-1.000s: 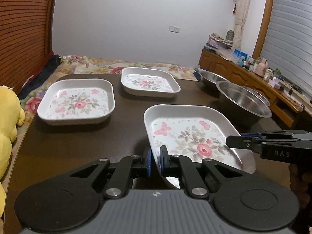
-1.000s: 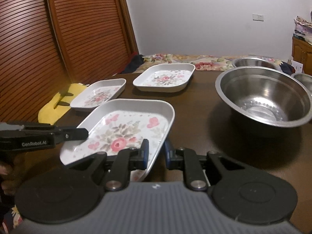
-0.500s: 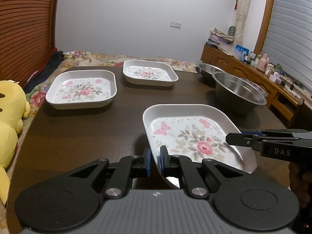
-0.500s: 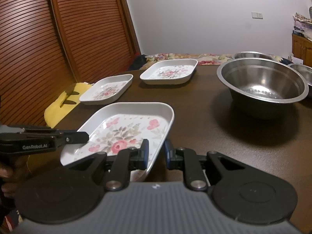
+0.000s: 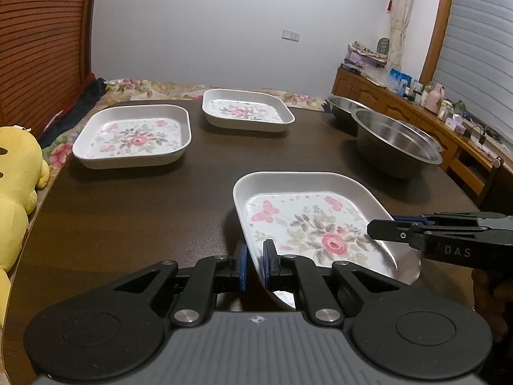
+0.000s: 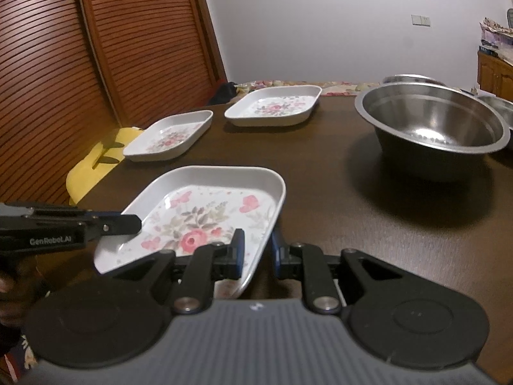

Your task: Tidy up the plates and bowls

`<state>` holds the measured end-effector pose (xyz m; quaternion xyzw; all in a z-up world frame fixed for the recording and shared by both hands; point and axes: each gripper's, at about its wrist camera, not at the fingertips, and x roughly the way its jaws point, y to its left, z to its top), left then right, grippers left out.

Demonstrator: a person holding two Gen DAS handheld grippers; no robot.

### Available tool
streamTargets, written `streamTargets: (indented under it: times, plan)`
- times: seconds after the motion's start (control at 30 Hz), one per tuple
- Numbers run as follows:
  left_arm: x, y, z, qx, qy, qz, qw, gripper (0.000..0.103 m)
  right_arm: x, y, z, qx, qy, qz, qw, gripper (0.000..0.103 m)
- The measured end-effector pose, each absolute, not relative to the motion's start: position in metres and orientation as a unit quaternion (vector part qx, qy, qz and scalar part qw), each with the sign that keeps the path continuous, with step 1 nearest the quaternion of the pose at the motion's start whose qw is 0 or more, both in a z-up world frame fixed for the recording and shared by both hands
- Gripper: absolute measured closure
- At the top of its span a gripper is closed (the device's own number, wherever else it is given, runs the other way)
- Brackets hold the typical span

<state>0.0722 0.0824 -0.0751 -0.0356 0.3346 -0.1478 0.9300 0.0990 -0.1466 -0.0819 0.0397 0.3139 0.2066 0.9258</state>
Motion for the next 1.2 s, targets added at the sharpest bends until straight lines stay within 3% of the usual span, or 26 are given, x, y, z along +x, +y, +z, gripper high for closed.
streamTargets:
  times: [0.67, 0.97, 1.03, 1.2]
  plan:
    - [0.078, 0.08, -0.079, -0.034, 0.335, -0.139, 0.931, 0.093, 0.096, -0.153, -0.086, 0.062, 0.307, 0.208, 0.927, 0.082]
    - [0.079, 0.091, -0.057, -0.034, 0.307, -0.128, 0.942, 0.074, 0.099, -0.161, -0.065, 0.069, 0.274, 0.204, 0.937, 0.08]
    - [0.082, 0.097, -0.05, -0.034, 0.299, -0.122, 0.946, 0.068, 0.102, -0.159, -0.058, 0.059, 0.266, 0.211, 0.939, 0.069]
    - [0.095, 0.113, -0.039, -0.032, 0.285, -0.101, 0.953, 0.06, 0.119, -0.145, -0.04, 0.039, 0.259, 0.24, 0.935, 0.068]
